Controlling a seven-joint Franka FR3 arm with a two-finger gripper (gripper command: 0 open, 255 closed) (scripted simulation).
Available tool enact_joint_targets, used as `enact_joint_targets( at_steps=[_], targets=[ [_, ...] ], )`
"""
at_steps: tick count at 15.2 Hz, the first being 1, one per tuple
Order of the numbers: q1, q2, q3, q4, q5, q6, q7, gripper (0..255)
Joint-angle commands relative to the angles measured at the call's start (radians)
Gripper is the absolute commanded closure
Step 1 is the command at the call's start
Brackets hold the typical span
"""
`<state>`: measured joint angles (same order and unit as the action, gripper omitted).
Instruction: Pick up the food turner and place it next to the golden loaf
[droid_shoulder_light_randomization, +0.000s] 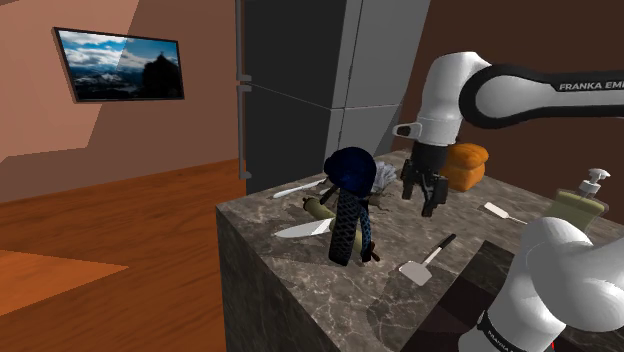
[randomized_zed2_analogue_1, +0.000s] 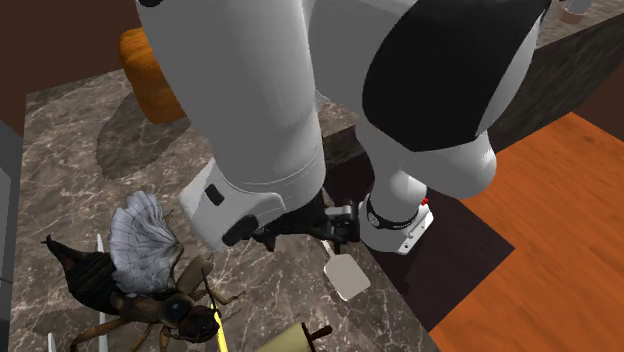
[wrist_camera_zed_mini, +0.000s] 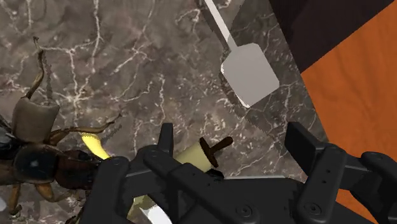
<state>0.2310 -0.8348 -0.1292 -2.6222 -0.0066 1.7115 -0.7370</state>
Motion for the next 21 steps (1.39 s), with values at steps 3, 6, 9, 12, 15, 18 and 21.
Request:
enact_joint_targets(
  at_steps=[3, 6, 9, 12, 15, 18, 21],
  targets=[
    [0.058, -0.041, -0.034, -0.127, -0.073, 0.031, -0.206, 0],
    [0.092, -0.079, -0.063, -0.222, -0.14, 0.053, -0.354, 0],
    [0.104, -0.102, -0.085, -0.293, -0.19, 0.082, -0.443, 0],
    [0.098, -0.098, -0.093, -0.331, -0.2, 0.124, -0.443, 0],
    [0.091, -0.09, -0.101, -0.368, -0.212, 0.168, -0.443, 0],
    [0.089, -0.088, -0.103, -0.375, -0.214, 0.177, -0.443, 0],
    [0.089, -0.088, -0.103, -0.375, -0.214, 0.177, -0.443, 0]
  ],
)
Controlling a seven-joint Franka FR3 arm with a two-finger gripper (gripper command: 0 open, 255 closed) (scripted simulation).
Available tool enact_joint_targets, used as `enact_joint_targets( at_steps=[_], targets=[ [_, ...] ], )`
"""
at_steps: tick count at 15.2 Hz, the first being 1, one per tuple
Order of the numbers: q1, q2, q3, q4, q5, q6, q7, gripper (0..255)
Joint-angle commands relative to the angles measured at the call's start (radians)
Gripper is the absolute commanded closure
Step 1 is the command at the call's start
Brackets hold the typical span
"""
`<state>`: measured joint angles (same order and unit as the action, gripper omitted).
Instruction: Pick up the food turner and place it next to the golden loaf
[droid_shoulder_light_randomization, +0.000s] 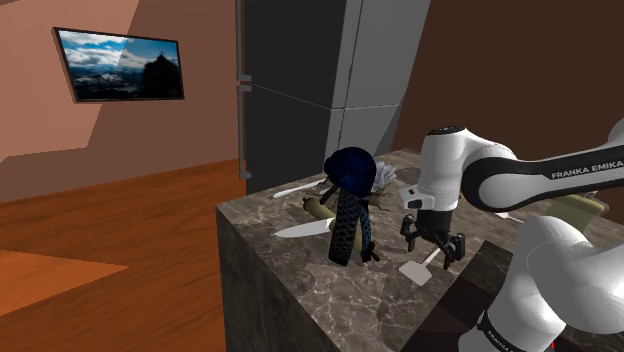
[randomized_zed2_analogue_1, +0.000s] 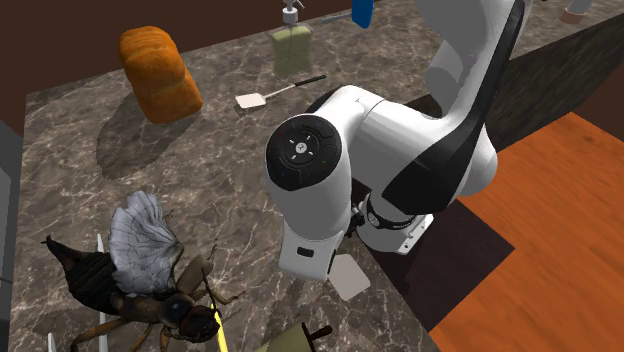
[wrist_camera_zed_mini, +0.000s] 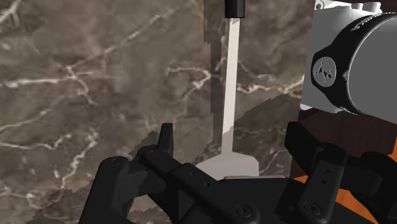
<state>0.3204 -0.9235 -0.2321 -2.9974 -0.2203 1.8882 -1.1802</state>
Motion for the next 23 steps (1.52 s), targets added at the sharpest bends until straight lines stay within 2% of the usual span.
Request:
enact_joint_targets(
  at_steps=[1, 2, 3, 12, 23],
  targets=[
    [0.0, 0.0, 0.0, 0.0, 0.0, 0.001, 0.0, 0],
    [0.0, 0.0, 0.0, 0.0, 0.0, 0.0, 0.0, 0],
    [0.0, 0.0, 0.0, 0.0, 0.0, 0.0, 0.0, 255],
    [0.0, 0.0, 0.0, 0.0, 0.0, 0.001, 0.0, 255],
    [0.014, -0.063, 0.031, 0.122, 0.035, -0.183, -0.005, 255]
  ],
)
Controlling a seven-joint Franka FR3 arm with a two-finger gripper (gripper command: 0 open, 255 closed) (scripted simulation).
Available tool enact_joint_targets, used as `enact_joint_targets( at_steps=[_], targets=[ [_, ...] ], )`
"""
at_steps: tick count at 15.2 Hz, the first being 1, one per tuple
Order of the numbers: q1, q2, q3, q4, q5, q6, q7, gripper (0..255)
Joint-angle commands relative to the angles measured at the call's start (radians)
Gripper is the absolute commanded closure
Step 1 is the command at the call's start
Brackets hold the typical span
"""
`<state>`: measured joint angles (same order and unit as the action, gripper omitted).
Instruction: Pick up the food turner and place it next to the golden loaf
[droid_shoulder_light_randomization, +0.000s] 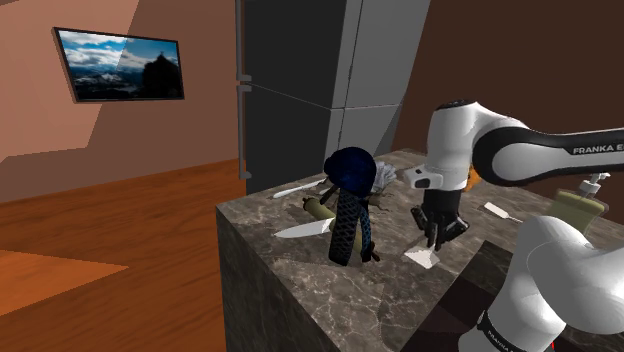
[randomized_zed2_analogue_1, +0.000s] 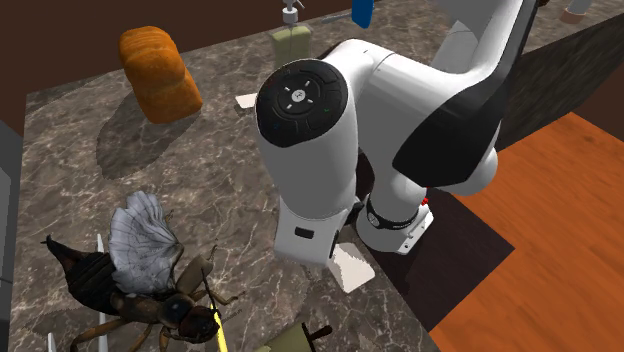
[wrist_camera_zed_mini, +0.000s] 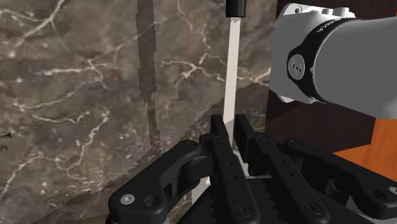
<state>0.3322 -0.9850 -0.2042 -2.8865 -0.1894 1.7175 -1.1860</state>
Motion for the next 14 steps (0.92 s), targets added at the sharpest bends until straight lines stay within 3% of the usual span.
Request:
enact_joint_targets(
  at_steps=[1, 14],
  targets=[
    [0.004, -0.004, 0.006, 0.023, 0.007, -0.027, 0.001, 255],
    [0.017, -0.009, 0.035, 0.194, 0.037, -0.203, -0.004, 255]
  ],
)
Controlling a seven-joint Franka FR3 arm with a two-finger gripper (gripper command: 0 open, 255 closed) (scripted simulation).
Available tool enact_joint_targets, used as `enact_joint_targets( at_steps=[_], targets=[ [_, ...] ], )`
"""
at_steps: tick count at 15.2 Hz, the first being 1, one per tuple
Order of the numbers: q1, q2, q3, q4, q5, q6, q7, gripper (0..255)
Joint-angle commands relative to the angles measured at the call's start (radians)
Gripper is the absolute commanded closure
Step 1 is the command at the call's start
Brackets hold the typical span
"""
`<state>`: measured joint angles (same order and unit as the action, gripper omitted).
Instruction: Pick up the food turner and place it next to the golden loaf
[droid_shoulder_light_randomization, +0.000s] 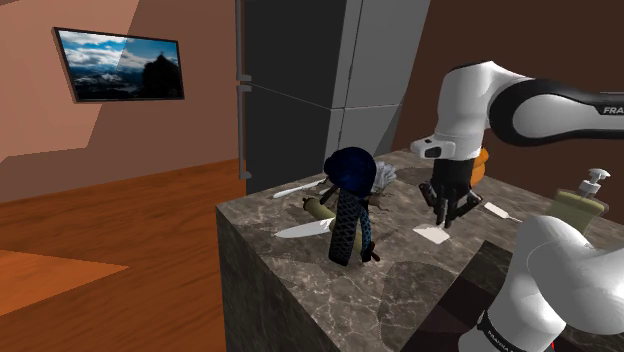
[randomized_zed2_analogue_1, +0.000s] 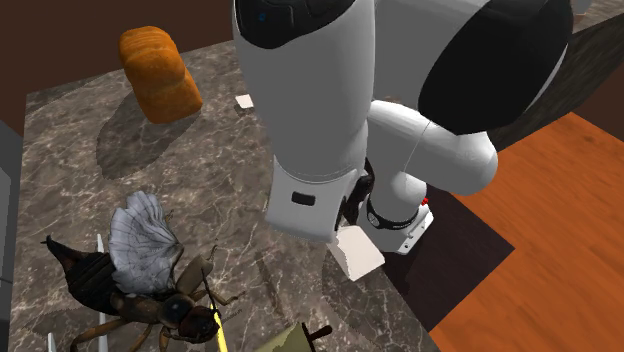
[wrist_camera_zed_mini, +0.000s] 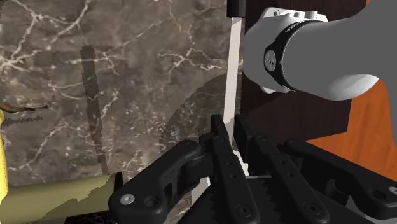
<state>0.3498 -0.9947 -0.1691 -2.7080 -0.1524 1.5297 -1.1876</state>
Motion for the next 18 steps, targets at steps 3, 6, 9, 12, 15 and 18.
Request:
enact_joint_targets(
  at_steps=[3, 6, 9, 12, 15, 18],
  targets=[
    [0.002, 0.006, 0.006, 0.058, 0.005, -0.053, -0.004, 255],
    [0.005, 0.013, 0.011, 0.102, 0.011, -0.089, -0.005, 255],
    [0.007, 0.023, 0.016, 0.147, 0.015, -0.124, -0.007, 255],
    [0.009, 0.034, 0.02, 0.193, 0.02, -0.159, -0.008, 255],
    [0.011, 0.046, 0.024, 0.24, 0.024, -0.193, -0.01, 255],
    [0.013, 0.06, 0.028, 0.288, 0.028, -0.227, -0.011, 255]
  ],
)
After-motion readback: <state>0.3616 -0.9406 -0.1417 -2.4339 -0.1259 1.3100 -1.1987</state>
